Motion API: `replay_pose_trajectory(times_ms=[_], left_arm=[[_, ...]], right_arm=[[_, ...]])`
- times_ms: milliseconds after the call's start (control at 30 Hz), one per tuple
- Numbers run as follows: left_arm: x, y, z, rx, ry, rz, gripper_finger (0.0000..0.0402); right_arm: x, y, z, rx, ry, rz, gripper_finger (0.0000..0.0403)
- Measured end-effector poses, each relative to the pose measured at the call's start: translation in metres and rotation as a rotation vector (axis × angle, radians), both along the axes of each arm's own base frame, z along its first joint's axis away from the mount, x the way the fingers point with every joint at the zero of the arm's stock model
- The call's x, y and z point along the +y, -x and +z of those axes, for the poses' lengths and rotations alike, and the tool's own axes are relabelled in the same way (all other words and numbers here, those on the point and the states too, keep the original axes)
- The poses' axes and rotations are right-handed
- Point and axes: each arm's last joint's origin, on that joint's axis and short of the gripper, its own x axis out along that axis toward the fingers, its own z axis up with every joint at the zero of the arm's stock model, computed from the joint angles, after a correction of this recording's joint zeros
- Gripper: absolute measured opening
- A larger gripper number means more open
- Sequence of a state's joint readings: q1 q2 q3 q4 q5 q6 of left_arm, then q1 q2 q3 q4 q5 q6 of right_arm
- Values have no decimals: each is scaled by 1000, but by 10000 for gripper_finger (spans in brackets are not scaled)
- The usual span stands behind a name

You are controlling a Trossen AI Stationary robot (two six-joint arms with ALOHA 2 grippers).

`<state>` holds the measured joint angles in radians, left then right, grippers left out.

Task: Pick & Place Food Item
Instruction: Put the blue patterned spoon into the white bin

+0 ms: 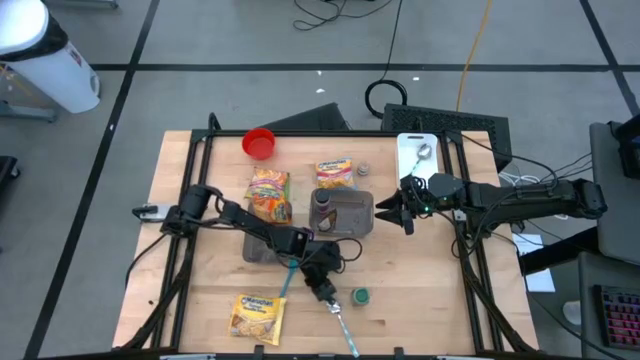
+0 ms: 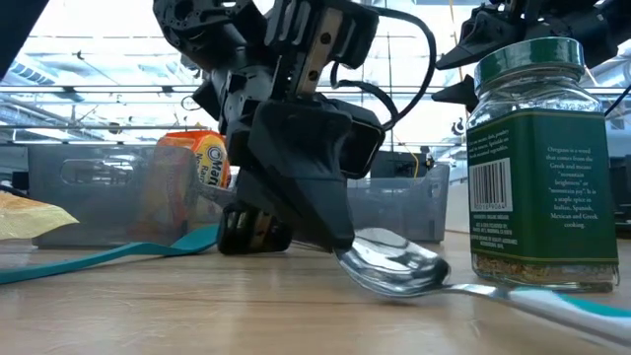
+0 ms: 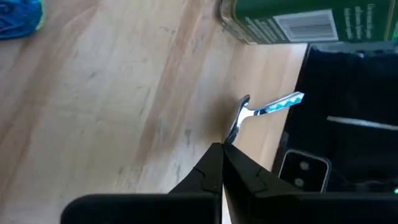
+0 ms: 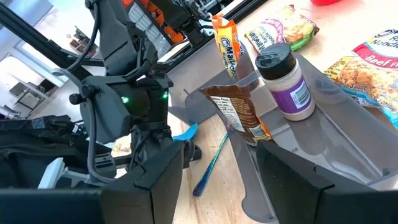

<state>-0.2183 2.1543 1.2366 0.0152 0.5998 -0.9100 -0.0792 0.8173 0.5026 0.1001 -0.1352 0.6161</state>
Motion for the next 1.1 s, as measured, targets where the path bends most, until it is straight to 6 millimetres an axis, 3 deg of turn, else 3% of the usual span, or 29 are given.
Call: replay_pose_trajectory(times_ms=[267,700,1100], left_arm=[[18,14,25,49,-93,-27,2],[43,36,109,-83,-207,52,1],[67,98,171,33,-345,109,0]], right_arm=[[0,0,0,-1,0,0,196],[0,0,1,-11,-25,-8,196],[0,-3,13,-113,-24,-8,196]])
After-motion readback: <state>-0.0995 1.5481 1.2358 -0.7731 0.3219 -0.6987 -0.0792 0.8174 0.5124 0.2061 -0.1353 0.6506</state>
